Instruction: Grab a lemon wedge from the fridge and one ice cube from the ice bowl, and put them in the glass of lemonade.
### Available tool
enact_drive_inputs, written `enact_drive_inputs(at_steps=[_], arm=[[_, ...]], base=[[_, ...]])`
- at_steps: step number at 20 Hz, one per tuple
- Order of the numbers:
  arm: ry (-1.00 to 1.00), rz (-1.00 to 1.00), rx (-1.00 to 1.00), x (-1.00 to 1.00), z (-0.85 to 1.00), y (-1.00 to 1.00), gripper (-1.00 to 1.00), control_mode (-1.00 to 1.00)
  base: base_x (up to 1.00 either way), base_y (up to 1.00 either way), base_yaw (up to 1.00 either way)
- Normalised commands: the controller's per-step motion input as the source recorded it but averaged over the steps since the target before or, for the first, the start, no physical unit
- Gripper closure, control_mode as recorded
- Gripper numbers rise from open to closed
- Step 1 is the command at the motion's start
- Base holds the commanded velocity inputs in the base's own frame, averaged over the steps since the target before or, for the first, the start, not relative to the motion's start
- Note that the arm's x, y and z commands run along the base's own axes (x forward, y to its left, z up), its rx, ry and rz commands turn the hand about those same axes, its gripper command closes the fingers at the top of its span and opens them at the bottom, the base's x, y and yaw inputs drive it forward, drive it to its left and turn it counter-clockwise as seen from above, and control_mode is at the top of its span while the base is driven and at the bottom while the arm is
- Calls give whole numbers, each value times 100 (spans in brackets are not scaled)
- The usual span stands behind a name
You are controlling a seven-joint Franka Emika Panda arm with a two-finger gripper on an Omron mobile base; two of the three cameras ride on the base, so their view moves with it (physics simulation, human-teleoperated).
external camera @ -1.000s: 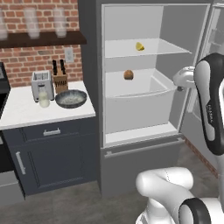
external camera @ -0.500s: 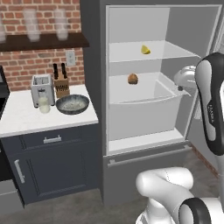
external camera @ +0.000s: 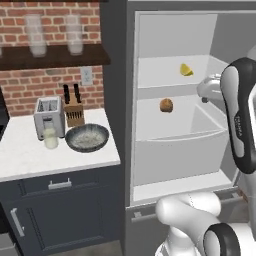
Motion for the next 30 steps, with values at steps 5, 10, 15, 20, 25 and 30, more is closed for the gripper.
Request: enact_drive_inputs(at_steps=[5,10,15,20,25,30], arm=[[0,0,0,0,0,0,-100,100],[0,0,0,0,0,0,-100,100],[0,0,0,0,0,0,-100,100],[0,0,0,0,0,0,-100,100],[0,0,0,0,0,0,-100,100],[0,0,0,0,0,0,-100,100]], base=[[-30,-18,-3],[8,-16,5],[20,-38,4],[0,-58,0],[20,-23,2],[69,-1,12]])
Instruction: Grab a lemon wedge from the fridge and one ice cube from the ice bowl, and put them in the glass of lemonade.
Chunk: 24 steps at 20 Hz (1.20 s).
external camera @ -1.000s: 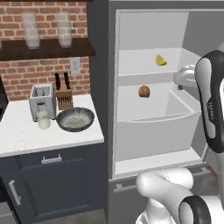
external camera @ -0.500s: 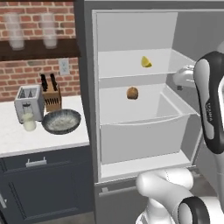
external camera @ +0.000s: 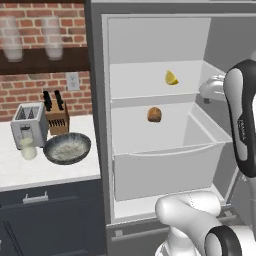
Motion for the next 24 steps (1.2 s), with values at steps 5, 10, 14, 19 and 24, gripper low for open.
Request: enact_drive_inputs(at_steps=[5,10,14,19,24], arm=[[0,0,0,0,0,0,-100,100],[-29,0,0,-13,43,-6,-100,-100],[-20,0,0,17,45,6,-100,-100],[-13,0,0,53,21,28,-100,-100],[-2,0,0,62,1,3,-100,-100]], base=[[0,-31,4],[0,0,0],[0,0,0],[0,0,0],[0,0,0]])
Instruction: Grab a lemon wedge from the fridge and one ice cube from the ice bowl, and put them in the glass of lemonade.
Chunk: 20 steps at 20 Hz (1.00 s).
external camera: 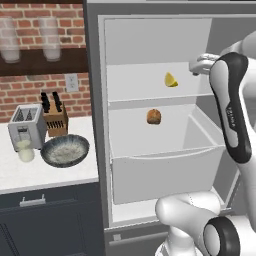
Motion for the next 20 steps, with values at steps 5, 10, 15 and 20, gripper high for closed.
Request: enact_drive_inputs(at_steps=[5,10,15,20], arm=[[-7,0,-3,23,-12,4,-100,-100],[1,-1,-16,43,-24,47,-100,-100],[13,0,-14,43,-1,15,-100,-100],[14,1,-6,66,-6,-3,-100,-100]], base=[[0,0,0],[0,0,0],[0,0,0],[0,0,0]])
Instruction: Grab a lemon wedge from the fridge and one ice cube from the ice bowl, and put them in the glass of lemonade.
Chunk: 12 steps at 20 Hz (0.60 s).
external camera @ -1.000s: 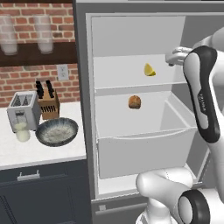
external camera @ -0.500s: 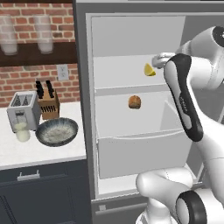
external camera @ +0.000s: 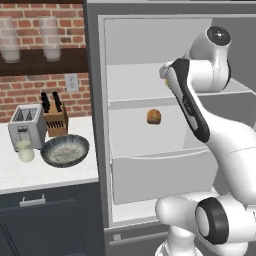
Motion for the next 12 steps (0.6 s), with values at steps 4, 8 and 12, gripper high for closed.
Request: enact_drive_inputs(at_steps=[4,8,12], arm=[[12,5,-1,53,-1,-19,-100,-100],[3,5,0,16,-26,-1,-100,-100],[0,5,0,6,-32,0,-100,-100]], base=[[0,0,0],[0,0,0],[0,0,0]])
